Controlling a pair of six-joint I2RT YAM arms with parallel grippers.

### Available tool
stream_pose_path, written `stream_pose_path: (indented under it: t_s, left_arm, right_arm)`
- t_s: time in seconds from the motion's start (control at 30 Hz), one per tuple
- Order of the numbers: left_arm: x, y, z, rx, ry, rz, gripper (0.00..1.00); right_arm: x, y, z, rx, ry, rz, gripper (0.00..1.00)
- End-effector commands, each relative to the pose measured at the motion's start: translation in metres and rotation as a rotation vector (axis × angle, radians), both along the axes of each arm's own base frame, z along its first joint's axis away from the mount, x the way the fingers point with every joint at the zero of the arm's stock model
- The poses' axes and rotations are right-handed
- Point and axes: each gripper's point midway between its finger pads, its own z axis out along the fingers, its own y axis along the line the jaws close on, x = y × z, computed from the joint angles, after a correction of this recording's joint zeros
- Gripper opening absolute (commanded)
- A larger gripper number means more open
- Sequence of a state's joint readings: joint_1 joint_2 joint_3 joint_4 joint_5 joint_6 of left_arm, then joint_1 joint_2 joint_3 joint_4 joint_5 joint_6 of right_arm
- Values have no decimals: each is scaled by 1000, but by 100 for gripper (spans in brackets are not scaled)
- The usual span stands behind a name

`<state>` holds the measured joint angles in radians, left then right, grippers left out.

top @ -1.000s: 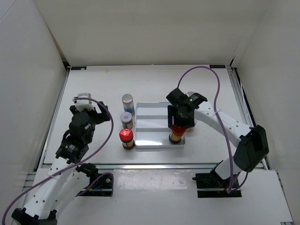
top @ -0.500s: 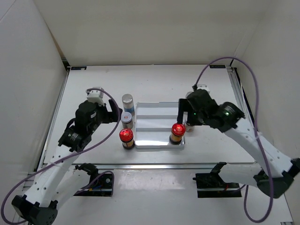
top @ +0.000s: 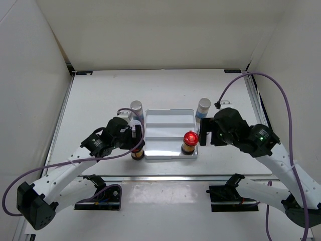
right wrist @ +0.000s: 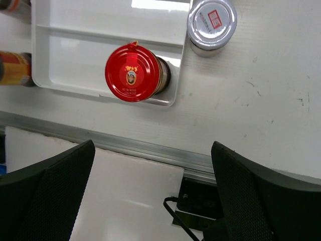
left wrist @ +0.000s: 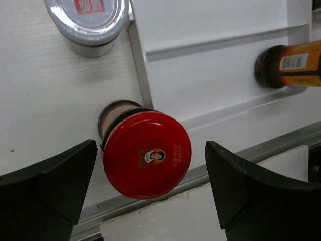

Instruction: Organize the condiment bottles

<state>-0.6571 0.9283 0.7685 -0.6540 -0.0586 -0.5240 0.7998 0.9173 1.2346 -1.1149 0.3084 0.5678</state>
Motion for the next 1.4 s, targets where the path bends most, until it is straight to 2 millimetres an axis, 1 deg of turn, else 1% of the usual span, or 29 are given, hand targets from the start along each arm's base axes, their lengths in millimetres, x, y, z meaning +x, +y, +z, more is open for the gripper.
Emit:
stream_pose_path:
  t_s: [0.0, 0.07, 0.13, 0.2, 0.23, 0.27, 0.3, 0.37, 0.4, 0.43, 0.47, 0.5, 0.53, 0.57, 0.6, 0.63, 0.67, 0.7, 0.73, 0.83, 0.9, 0.97, 1.0, 1.1, 1.17, 1.23, 1.27, 1.33, 1.37]
  left_arm:
    - [-8, 6, -21, 33, 56, 52, 100]
    - [-11, 10, -33, 55, 80, 67, 100]
    - [-10, 11, -35, 63, 88, 81, 100]
    - [-10, 11, -43, 84, 110, 81, 96]
    - [-6, 10, -39, 86, 101, 88, 94]
    - [-4, 9, -37, 86, 101, 88, 88]
    - [1, 8, -32, 92, 83, 88, 85]
    - [7, 6, -29, 104, 76, 87, 80]
    - [10, 6, -26, 110, 67, 96, 72]
    - [14, 1, -18, 103, 48, 80, 67]
    - [17, -2, -14, 100, 45, 80, 62]
    - [21, -4, -6, 95, 24, 69, 50]
    - [26, -13, 13, 64, -12, 58, 44]
    - [28, -15, 19, 61, -15, 58, 39]
    - [25, -26, 30, 41, -37, 27, 32]
    - [29, -32, 52, 12, -76, 33, 29]
    - [30, -38, 64, -1, -103, 27, 27]
    - [26, -48, 75, -20, -125, 6, 25]
    - [30, -53, 93, -35, -166, 13, 23]
    - [28, -73, 111, -41, -206, -9, 22]
    - [26, -87, 96, -4, -182, -28, 22]
    - [29, -96, 90, 17, -167, -39, 22]
    - [28, -104, 75, 41, -135, -44, 22]
    - [27, -117, 52, 67, -97, -53, 21]
    - [25, -116, 38, 81, -79, -49, 21]
    - [27, -116, 31, 76, -84, -35, 21]
    - [26, -112, 21, 95, -79, -30, 21]
    - [24, -109, 12, 102, -67, -25, 21]
    - [23, -108, 6, 108, -62, -25, 25]
  right_arm:
    - [-6, 0, -11, -18, 27, 24, 100]
    - [-6, 0, -19, -21, 31, 24, 100]
    - [-8, 0, -22, -13, 41, 23, 100]
    - [-8, 0, -22, -13, 41, 23, 100]
    - [-8, 0, -22, -13, 41, 23, 100]
    - [-8, -1, -22, -19, 37, 31, 100]
    - [-8, -1, -22, -19, 37, 31, 100]
    - [-8, -1, -22, -25, 35, 38, 100]
    - [-8, -1, -22, -25, 35, 38, 100]
    - [-8, -1, -22, -25, 35, 38, 100]
    - [-8, -1, -22, -25, 35, 38, 100]
    - [-7, -2, -22, -30, 30, 32, 100]
    - [-7, -2, -22, -30, 30, 32, 100]
    - [-7, -2, -22, -30, 30, 32, 100]
    - [-9, -5, -21, -28, 28, 32, 100]
    - [-11, -6, -23, -30, 30, 32, 100]
    - [-9, -8, -23, -35, 24, 25, 100]
    - [-10, -8, -26, -42, 30, 25, 100]
    - [-11, -9, -25, -36, 24, 25, 100]
    - [-11, -9, -25, -36, 24, 25, 100]
    - [-9, -10, -26, -47, 25, 19, 100]
    - [-8, -9, -28, -54, 32, 19, 100]
    - [-10, -10, -29, -60, 38, 20, 100]
    - [-11, -12, -30, -68, 46, 20, 100]
    - [-12, -15, -31, -81, 47, 13, 100]
    - [-12, -15, -31, -81, 47, 13, 100]
    - [-14, -17, -33, -90, 56, 13, 100]
    - [-13, -19, -31, -88, 43, 7, 100]
    - [-13, -19, -31, -88, 43, 7, 100]
